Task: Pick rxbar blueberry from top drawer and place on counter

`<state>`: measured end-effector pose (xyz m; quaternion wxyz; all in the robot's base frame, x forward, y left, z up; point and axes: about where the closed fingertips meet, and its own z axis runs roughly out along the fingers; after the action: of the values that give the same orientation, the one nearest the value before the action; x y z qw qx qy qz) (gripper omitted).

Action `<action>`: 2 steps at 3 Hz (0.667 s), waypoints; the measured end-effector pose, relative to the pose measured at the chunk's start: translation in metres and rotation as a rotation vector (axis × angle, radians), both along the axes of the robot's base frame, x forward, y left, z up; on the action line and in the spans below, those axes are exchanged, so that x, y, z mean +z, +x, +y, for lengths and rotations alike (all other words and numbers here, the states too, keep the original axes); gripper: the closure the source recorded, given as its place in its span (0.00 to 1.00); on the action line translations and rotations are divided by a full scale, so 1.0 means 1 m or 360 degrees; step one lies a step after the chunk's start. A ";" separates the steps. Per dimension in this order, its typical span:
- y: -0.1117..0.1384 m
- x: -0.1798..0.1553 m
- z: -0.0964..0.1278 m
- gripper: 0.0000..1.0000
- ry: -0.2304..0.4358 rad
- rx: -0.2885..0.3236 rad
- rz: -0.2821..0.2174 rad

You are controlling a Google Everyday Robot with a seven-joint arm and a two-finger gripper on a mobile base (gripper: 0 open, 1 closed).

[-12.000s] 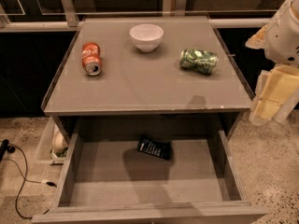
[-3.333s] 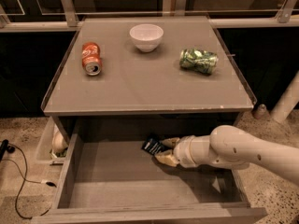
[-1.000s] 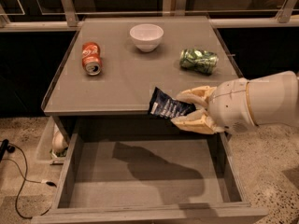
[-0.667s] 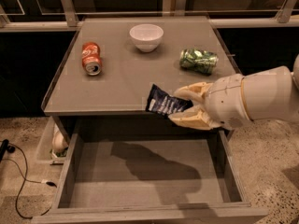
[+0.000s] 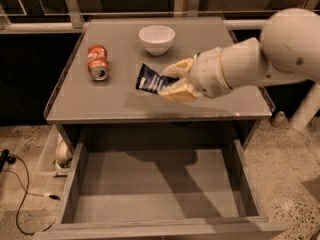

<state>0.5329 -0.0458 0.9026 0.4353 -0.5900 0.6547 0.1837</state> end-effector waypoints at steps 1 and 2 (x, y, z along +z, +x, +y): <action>0.039 -0.008 0.028 1.00 0.0037 0.0077 0.0041; 0.060 -0.024 0.050 1.00 0.0038 0.0126 0.0094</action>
Offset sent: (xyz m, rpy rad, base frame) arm 0.0855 0.0720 -0.0447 0.0229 0.1018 0.1080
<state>0.5926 0.0040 0.8784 0.4153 -0.6045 0.6412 0.2259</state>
